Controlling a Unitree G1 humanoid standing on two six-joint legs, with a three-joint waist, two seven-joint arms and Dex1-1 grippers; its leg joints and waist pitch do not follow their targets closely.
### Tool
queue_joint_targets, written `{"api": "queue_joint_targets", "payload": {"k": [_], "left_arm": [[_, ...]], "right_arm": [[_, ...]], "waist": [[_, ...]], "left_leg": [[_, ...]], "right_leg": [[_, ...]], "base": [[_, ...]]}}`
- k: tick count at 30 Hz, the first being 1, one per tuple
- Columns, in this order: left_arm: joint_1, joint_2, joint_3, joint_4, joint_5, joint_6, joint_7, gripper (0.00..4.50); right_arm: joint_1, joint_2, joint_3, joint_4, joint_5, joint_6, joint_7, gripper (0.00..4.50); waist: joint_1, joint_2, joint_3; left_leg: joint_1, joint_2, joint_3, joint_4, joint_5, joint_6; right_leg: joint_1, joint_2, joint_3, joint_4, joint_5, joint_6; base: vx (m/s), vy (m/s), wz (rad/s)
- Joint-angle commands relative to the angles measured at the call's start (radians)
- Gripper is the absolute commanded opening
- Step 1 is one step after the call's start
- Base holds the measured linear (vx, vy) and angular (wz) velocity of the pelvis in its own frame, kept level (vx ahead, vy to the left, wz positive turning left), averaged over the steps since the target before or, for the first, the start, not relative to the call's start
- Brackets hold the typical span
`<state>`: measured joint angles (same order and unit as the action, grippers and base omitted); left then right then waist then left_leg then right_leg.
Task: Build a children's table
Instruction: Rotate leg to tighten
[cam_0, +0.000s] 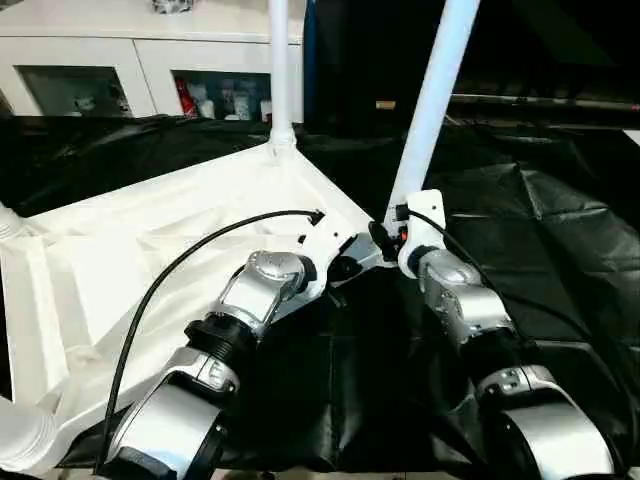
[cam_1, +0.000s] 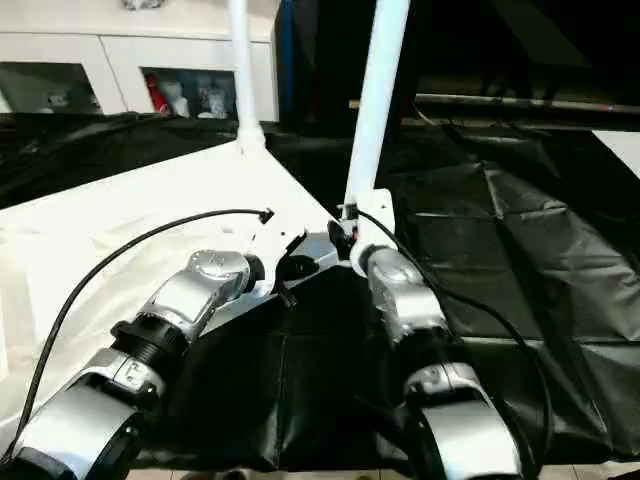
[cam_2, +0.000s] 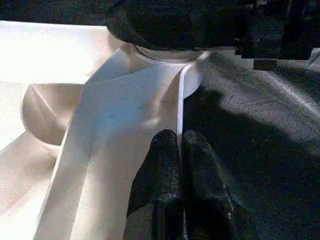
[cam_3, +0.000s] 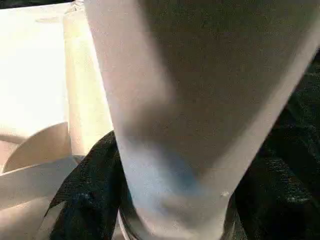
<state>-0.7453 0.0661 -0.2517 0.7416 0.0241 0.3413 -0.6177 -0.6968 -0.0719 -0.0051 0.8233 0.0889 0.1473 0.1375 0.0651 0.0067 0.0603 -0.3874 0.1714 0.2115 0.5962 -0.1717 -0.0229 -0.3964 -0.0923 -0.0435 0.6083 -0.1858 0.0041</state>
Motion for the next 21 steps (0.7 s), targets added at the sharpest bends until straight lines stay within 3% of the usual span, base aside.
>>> {"api": "queue_joint_targets", "payload": {"k": [1,4,5,7,10,14,17,18,20,21], "left_arm": [[-0.015,0.007,0.036,0.019,0.005,-0.017,0.042,0.00],[-0.007,0.019,0.021,0.018,0.001,-0.014,0.009,0.00],[-0.005,0.024,0.018,0.016,0.001,-0.013,0.001,0.00],[-0.002,0.034,0.009,0.013,0.002,-0.021,-0.023,0.00],[0.019,0.084,-0.028,-0.013,0.007,-0.045,-0.140,0.00],[0.031,0.112,-0.044,-0.024,0.008,-0.062,-0.205,0.00],[0.044,0.155,-0.062,-0.041,0.001,-0.084,-0.301,0.00],[0.044,0.155,-0.062,-0.041,0.001,-0.084,-0.301,0.00],[0.085,0.222,-0.086,-0.132,-0.058,-0.129,-0.501,0.00],[0.090,0.227,-0.086,-0.144,-0.067,-0.126,-0.519,0.00]], "right_arm": [[0.024,0.003,0.001,0.060,-0.021,0.012,-0.003,3.31],[0.015,-0.002,0.009,0.056,-0.012,-0.018,0.039,3.37],[0.014,-0.007,0.012,0.051,-0.010,-0.027,0.055,3.65],[0.014,-0.021,0.022,0.038,-0.013,-0.041,0.082,3.76],[0.048,-0.097,0.085,-0.067,-0.013,-0.050,0.286,3.76],[0.080,-0.149,0.123,-0.134,-0.017,-0.059,0.412,3.76],[0.131,-0.227,0.158,-0.222,-0.005,-0.062,0.562,3.76],[0.131,-0.227,0.158,-0.222,-0.005,-0.062,0.562,3.76],[0.182,-0.311,0.180,-0.306,0.034,-0.057,0.733,3.76],[0.184,-0.316,0.184,-0.311,0.037,-0.055,0.747,3.76]], "waist": [[-0.007,-0.008,-0.065],[-0.010,-0.009,-0.065],[-0.011,-0.008,-0.065],[-0.012,-0.013,-0.064],[-0.008,-0.012,-0.064],[-0.009,-0.013,-0.069],[-0.008,-0.007,-0.069],[-0.005,-0.011,-0.069],[-0.002,-0.003,-0.069],[-0.002,-0.005,-0.069]], "left_leg": [[0.027,0.054,-0.037,-0.082,-0.322,-0.017],[0.025,0.054,-0.039,-0.084,-0.338,-0.018],[0.025,0.056,-0.039,-0.085,-0.334,-0.020],[0.024,0.054,-0.038,-0.083,-0.336,-0.011],[0.022,0.056,-0.036,-0.082,-0.321,0.003],[0.017,0.056,-0.034,-0.077,-0.250,0.031],[0.017,0.058,-0.033,-0.075,-0.228,0.044],[0.016,0.057,-0.033,-0.075,-0.228,0.047],[0.020,0.060,-0.034,-0.074,-0.234,0.055],[0.018,0.062,-0.034,-0.076,-0.238,0.055]], "right_leg": [[0.023,-0.061,0.036,-0.094,-0.337,-0.180],[0.024,-0.061,0.035,-0.095,-0.362,-0.174],[0.023,-0.062,0.035,-0.095,-0.352,-0.173],[0.022,-0.061,0.035,-0.095,-0.354,-0.177],[0.025,-0.061,0.037,-0.095,-0.344,-0.170],[0.033,-0.061,0.038,-0.082,-0.237,-0.204],[0.034,-0.060,0.036,-0.077,-0.205,-0.231],[0.037,-0.059,0.035,-0.080,-0.204,-0.229],[0.036,-0.058,0.036,-0.077,-0.185,-0.241],[0.040,-0.059,0.035,-0.075,-0.177,-0.245]], "base": [[0.000,0.000,0.00],[0.000,0.000,0.00],[0.000,0.000,0.00],[0.000,0.000,0.00],[0.000,0.000,0.00],[0.000,0.000,0.00],[0.000,0.000,0.00],[0.000,0.000,0.00],[0.000,0.000,0.00],[0.000,0.000,0.00]]}}
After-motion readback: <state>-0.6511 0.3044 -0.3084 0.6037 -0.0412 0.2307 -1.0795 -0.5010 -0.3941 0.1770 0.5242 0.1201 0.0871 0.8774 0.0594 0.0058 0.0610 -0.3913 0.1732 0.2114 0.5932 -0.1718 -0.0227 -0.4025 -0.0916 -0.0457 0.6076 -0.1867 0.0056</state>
